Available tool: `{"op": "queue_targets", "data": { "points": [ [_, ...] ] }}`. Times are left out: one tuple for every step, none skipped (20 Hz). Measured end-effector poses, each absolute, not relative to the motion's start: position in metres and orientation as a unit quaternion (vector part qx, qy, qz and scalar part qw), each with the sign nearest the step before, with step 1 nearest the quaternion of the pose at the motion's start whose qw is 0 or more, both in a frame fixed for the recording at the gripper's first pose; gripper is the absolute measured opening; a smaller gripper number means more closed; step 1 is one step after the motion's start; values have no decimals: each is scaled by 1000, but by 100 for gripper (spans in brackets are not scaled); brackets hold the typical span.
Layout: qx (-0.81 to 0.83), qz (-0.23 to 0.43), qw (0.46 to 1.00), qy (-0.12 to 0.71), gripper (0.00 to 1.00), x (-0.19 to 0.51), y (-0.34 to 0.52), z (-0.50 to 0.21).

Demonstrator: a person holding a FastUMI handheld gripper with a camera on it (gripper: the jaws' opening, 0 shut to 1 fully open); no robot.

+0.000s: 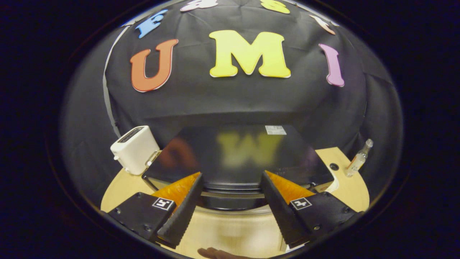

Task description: Open the toaster oven, put the food inside, and close the toaster oven door.

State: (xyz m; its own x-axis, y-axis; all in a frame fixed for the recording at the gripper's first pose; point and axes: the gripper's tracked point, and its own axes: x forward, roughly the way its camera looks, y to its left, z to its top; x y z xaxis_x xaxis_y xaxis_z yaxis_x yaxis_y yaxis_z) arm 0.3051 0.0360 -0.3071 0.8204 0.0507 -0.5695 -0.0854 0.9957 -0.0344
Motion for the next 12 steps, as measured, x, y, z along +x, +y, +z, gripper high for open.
{"op": "queue_targets", "data": {
  "points": [
    [-40, 34, 954, 296, 100, 302, 35, -308],
    [-48, 30, 955, 291, 100, 304, 33, -308],
    [-43, 24, 954, 294, 100, 303, 32, -308],
    [-28, 16, 955, 295, 100, 301, 33, -307],
    [-23, 12, 955, 296, 100, 300, 35, -306],
    [-29, 13, 955, 296, 100, 299, 34, -308],
    [-36, 12, 955, 294, 100, 299, 33, -308],
    [-37, 12, 956, 291, 100, 298, 32, -309],
    [-34, 9, 956, 291, 100, 296, 32, -310],
    [-33, 5, 955, 294, 100, 294, 32, -312],
    [-25, 3, 954, 298, 100, 290, 30, -313],
    [-14, -1, 954, 299, 100, 283, 28, -311]
  ]
}}
